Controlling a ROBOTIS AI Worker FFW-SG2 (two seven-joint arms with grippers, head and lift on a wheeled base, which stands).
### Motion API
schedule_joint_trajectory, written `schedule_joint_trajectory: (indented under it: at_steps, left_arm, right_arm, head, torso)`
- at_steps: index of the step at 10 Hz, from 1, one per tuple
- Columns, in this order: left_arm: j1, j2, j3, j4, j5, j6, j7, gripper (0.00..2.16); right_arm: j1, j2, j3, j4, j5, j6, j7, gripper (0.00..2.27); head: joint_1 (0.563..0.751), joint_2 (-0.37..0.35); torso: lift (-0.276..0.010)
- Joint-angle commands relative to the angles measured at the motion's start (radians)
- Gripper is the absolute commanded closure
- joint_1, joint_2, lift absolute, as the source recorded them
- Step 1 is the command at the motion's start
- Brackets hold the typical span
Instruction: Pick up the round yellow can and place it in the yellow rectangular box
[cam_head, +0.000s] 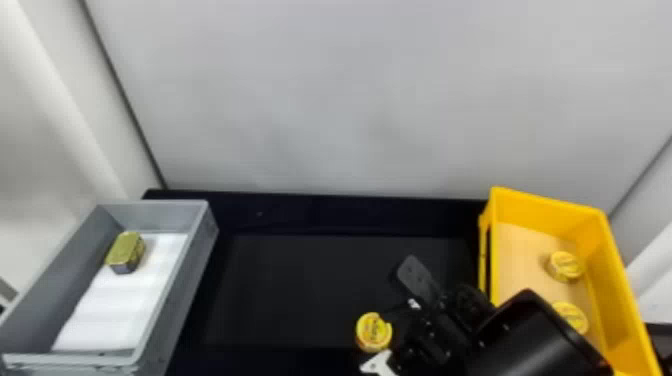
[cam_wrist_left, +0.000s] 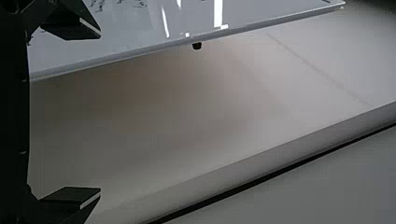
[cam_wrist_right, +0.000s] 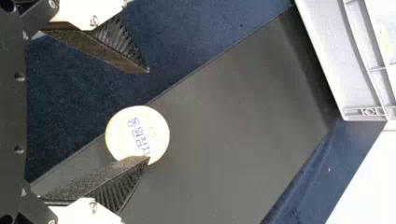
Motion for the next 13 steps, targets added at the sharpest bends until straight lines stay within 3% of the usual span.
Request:
schedule_joint_trajectory:
  at_steps: [1,6,13]
  left_arm:
    - [0.0,-0.003,-0.001,0.0,0.0,0.0,0.0,0.1]
    - [0.002,-0.003,0.004,0.0,0.0,-0.006,0.0,0.1]
    - [0.0,-0.003,0.001,-0.003,0.0,-0.011,-0.001,0.1]
  right_arm:
    - [-0.008,0.0,-0.003,-0.019,0.029,0.0,0.012,0.13]
    - [0.006,-0.012,-0.031,0.018,0.055,-0.015,0.038,0.13]
    - [-0.015,0.009,-0.051,0.119,0.043,-0.084,0.047,0.13]
  head:
    - [0.694,0.014]
    - [0.694,0.014]
    - [0.694,0.014]
  torso:
    - [-0.06]
    - [-0.06]
    - [-0.06]
